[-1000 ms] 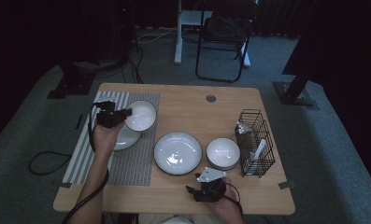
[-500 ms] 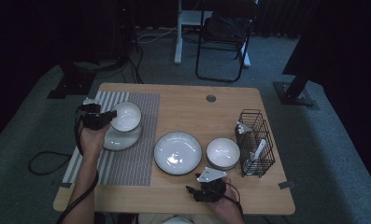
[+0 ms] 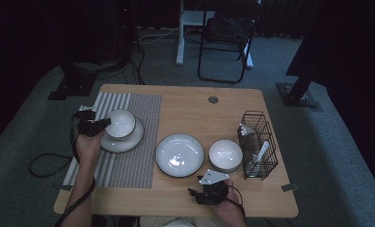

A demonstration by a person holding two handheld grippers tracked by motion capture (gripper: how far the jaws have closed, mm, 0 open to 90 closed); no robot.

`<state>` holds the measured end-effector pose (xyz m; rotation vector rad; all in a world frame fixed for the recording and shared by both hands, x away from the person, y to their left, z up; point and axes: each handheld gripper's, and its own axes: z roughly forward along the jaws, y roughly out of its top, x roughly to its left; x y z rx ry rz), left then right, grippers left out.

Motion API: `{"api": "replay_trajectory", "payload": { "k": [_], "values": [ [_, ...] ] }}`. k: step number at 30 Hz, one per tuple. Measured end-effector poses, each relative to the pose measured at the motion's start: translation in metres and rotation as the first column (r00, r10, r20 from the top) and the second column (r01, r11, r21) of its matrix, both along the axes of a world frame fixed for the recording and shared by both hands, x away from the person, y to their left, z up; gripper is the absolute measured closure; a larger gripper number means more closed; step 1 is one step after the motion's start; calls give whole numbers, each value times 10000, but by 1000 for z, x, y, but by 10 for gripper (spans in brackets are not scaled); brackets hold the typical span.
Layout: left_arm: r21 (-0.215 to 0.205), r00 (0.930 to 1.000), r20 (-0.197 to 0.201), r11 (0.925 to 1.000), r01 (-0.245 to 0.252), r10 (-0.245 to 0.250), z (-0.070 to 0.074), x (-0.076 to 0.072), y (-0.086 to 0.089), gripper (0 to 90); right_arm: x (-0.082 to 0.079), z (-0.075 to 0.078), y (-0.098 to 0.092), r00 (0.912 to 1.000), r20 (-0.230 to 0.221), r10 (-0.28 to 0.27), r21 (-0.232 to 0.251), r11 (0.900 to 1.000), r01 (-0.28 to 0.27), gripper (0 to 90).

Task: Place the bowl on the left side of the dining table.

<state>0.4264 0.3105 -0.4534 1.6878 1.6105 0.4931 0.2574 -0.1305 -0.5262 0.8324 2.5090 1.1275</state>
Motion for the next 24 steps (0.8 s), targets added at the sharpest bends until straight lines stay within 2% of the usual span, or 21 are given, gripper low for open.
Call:
{"api": "replay_trajectory", "payload": {
  "k": [5, 15, 17, 20, 24],
  "values": [
    [-183, 9994, -308, 9997, -132, 127, -10, 2, 4, 822, 0, 0, 0, 10000, -2, 7, -4, 10000, -7, 393],
    [-132, 9976, -608, 9994, -333, 324, -16, 4, 7, 823, 0, 0, 0, 10000, -6, 6, -3, 10000, -6, 393],
    [44, 9973, -672, 9996, -292, 295, -16, 4, 6, 824, 0, 0, 0, 10000, -7, 8, -4, 10000, -8, 393],
    [528, 9973, -643, 9981, -321, 355, -16, 5, 3, 828, 0, 0, 0, 10000, -5, 6, -3, 10000, -6, 393],
    [830, 9975, -581, 9959, -354, 403, -16, 6, -1, 829, 0, 0, 0, 10000, -4, 7, -4, 10000, -7, 393]
  ]
}}
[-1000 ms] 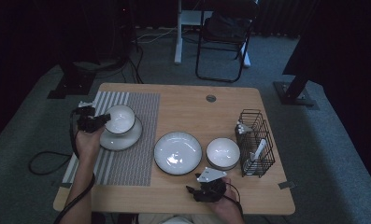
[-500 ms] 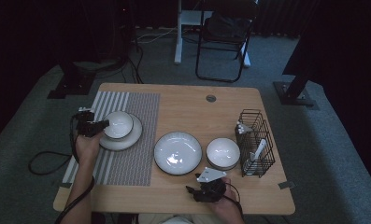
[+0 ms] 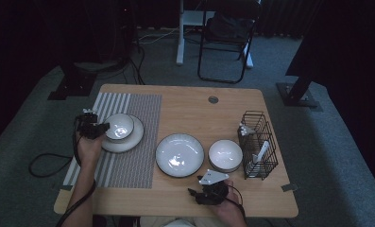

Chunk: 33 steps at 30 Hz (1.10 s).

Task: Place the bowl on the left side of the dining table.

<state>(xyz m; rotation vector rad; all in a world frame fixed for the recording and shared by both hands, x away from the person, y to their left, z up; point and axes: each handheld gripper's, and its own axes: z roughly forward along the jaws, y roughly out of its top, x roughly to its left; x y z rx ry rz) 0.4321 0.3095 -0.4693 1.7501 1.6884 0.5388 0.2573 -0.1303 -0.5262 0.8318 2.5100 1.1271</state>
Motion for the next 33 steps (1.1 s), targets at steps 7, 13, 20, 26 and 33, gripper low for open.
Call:
{"api": "replay_trajectory", "payload": {
  "k": [7, 13, 20, 26, 33],
  "values": [
    [412, 9999, -89, 9991, -69, 73, -1, 1, -3, 832, 0, 0, 0, 10000, 0, 0, 1, 10000, 0, 393],
    [295, 9999, -158, 9996, -9, 14, -3, -1, -1, 832, 0, 0, 0, 10000, -2, 0, 1, 10000, 0, 393],
    [266, 9999, -153, 9996, -64, 68, -3, 2, 1, 831, 0, 0, 0, 10000, -2, 0, 2, 10000, 0, 393],
    [335, 9998, -175, 9994, -45, 51, -2, 1, 1, 831, 0, 0, 0, 10000, -3, -1, 2, 10000, 1, 393],
    [145, 9999, -138, 9999, -82, 84, -3, 0, 1, 825, 0, 0, 0, 10000, 0, 1, -1, 10000, -1, 393]
  ]
}}
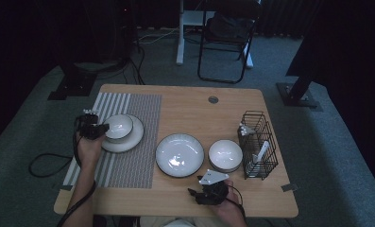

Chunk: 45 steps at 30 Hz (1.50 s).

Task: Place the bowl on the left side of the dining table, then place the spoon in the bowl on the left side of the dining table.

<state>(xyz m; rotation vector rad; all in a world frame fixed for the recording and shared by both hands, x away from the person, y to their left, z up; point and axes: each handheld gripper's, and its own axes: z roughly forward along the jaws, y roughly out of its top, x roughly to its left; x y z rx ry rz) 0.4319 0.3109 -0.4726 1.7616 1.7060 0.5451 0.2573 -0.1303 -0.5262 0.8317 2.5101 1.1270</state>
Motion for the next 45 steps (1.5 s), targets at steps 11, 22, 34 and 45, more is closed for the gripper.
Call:
{"api": "replay_trajectory", "payload": {
  "k": [11, 22, 34, 45],
  "values": [
    [-77, 9996, 244, 9999, 149, -147, 0, -2, -2, 685, 0, 0, 0, 10000, 2, 0, 0, 10000, 0, 393],
    [-156, 9940, 1091, 9999, -49, 66, 12, -15, -1, 640, 0, 0, 0, 10000, 1, 0, 2, 10000, 0, 393],
    [-105, 9840, 1775, 9999, -109, 126, 25, -21, -4, 626, 0, 0, 0, 10000, 2, 1, 2, 10000, -1, 392],
    [32, 9665, 2562, 9999, 169, -171, 47, -34, -15, 605, 0, 0, 0, 10000, -2, 1, -1, 10000, -1, 392]
  ]
}}
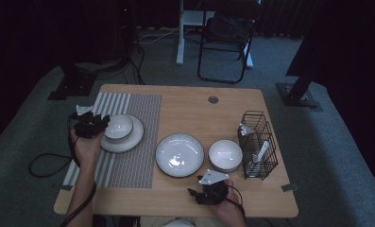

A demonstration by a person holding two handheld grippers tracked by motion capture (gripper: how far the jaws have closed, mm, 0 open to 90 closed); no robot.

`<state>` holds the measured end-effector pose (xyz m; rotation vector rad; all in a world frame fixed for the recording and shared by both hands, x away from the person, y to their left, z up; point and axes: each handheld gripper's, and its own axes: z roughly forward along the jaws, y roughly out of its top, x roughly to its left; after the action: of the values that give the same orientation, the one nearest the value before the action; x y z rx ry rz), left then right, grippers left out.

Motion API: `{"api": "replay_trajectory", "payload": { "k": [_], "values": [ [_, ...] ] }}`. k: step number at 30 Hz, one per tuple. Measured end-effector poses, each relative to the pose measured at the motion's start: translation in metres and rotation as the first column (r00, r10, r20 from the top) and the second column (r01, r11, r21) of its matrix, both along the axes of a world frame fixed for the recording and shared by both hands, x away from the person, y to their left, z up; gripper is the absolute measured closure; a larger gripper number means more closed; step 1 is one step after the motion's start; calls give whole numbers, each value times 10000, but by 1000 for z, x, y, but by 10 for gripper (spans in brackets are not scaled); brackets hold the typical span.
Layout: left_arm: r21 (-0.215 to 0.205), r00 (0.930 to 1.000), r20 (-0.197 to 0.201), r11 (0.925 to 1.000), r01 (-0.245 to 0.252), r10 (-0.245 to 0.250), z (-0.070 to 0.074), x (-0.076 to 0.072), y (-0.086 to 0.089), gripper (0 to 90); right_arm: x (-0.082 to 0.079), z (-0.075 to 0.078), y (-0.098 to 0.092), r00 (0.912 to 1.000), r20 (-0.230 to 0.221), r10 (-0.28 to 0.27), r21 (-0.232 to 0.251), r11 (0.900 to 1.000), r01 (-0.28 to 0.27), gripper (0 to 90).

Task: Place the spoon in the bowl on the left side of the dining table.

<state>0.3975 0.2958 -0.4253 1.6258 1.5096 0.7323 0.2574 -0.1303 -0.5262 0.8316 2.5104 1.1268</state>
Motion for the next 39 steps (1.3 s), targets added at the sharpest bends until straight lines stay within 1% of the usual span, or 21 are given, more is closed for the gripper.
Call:
{"api": "replay_trajectory", "payload": {
  "k": [4, 7, 10, 16, 19, 23, 25, 28, 29, 32, 35, 36, 37, 38, 39],
  "values": [
    [-26, 9990, 250, 9993, 370, -369, 5, -7, -8, 596, 0, 0, 0, 10000, -3, -4, -3, 10000, 4, 392],
    [113, 9973, 491, 9984, 547, -552, 9, -14, -15, 590, 0, 0, 0, 10000, -8, -23, 0, 10000, 23, 390],
    [373, 9955, 660, 9971, 661, -684, 12, -20, -22, 588, 0, 0, 0, 10000, -25, -43, 12, 10000, 43, 386],
    [885, 9894, 985, 9912, 984, -1071, 13, -37, -39, 573, -1, 0, 1, 9999, -39, -122, 16, 9999, 122, 373],
    [1225, 9871, 1112, 9872, 1018, -1156, 8, -45, -47, 568, -1, 0, 2, 9999, -61, -151, -38, 9999, 151, 372],
    [1361, 9849, 1183, 9845, 1104, -1268, 1, -52, -55, 566, -3, 1, 3, 9997, -72, -216, -113, 9997, 216, 384],
    [1448, 9828, 1270, 9827, 1156, -1343, -2, -58, -59, 561, -4, 2, 4, 9999, -88, -134, -134, 9998, 132, 399],
    [1591, 9795, 1427, 9800, 1192, -1423, -8, -65, -65, 558, -7, 3, 7, 9999, 156, -3, -348, 9994, 9, 399],
    [1600, 9787, 1447, 9795, 1221, -1457, -9, -67, -66, 554, -9, 5, 9, 9997, 201, 116, -385, 9992, -108, 398],
    [1772, 9745, 1463, 9737, 1435, -1702, -16, -75, -73, 549, -12, 10, 12, 9991, 340, 269, -471, 9986, -252, 397],
    [1719, 9721, 1416, 9717, 1618, -1869, -25, -82, -78, 548, -16, 19, 13, 9985, 426, 342, -500, 9982, -321, 395],
    [1694, 9720, 1332, 9708, 1699, -1934, -26, -83, -79, 547, -18, 23, 13, 9984, 422, 368, -501, 9981, -347, 395],
    [1607, 9708, 1169, 9686, 1896, -2094, -30, -85, -80, 545, -19, 25, 13, 9984, 427, 371, -482, 9982, -350, 387],
    [1611, 9708, 1086, 9675, 1950, -2138, -32, -86, -81, 541, -20, 30, 13, 9981, 492, 376, -496, 9982, -351, 378],
    [1588, 9718, 1051, 9683, 1930, -2109, -35, -88, -82, 541, -21, 34, 12, 9976, 555, 414, -482, 9981, -388, 362]
  ]
}}
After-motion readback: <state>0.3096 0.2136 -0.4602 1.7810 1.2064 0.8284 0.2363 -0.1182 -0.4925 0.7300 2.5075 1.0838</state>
